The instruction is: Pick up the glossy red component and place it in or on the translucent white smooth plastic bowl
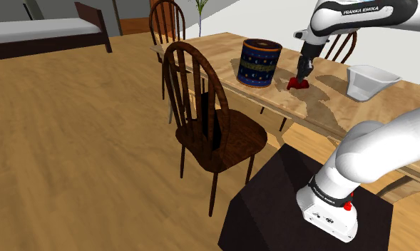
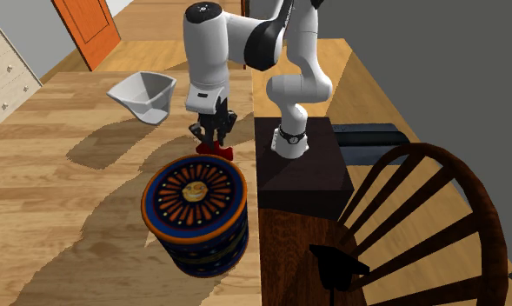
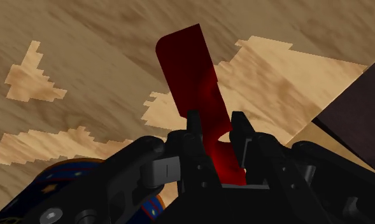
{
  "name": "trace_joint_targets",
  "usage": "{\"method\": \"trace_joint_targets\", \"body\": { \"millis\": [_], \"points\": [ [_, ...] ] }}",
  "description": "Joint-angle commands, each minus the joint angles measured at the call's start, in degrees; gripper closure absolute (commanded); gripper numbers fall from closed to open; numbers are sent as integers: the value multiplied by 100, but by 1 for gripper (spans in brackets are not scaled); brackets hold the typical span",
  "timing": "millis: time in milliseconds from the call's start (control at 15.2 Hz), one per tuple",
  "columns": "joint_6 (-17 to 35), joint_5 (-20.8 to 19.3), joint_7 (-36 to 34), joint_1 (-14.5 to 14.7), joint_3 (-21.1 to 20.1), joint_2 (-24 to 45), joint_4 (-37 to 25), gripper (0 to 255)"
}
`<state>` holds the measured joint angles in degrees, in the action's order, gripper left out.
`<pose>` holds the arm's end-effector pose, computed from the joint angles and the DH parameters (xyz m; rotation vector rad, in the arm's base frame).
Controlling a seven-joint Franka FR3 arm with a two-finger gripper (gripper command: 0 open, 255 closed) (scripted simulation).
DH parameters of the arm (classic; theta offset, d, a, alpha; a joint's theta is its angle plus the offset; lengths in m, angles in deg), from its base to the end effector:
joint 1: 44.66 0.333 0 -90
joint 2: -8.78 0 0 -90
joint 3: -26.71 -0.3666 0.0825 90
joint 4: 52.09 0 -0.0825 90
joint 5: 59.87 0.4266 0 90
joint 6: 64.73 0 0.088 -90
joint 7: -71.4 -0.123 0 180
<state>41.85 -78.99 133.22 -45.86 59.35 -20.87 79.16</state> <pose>0.3366 -0.2968 0.5312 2.9295 0.9697 -0.0259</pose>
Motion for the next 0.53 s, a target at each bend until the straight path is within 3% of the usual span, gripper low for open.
{"method": "trace_joint_targets", "body": {
  "millis": [0, 462],
  "points": [
    [-173, 23, 18, 6, -37, -20, -153, 255],
    [-701, 107, 67, 42, -146, -18, -679, 255]
  ]
}}
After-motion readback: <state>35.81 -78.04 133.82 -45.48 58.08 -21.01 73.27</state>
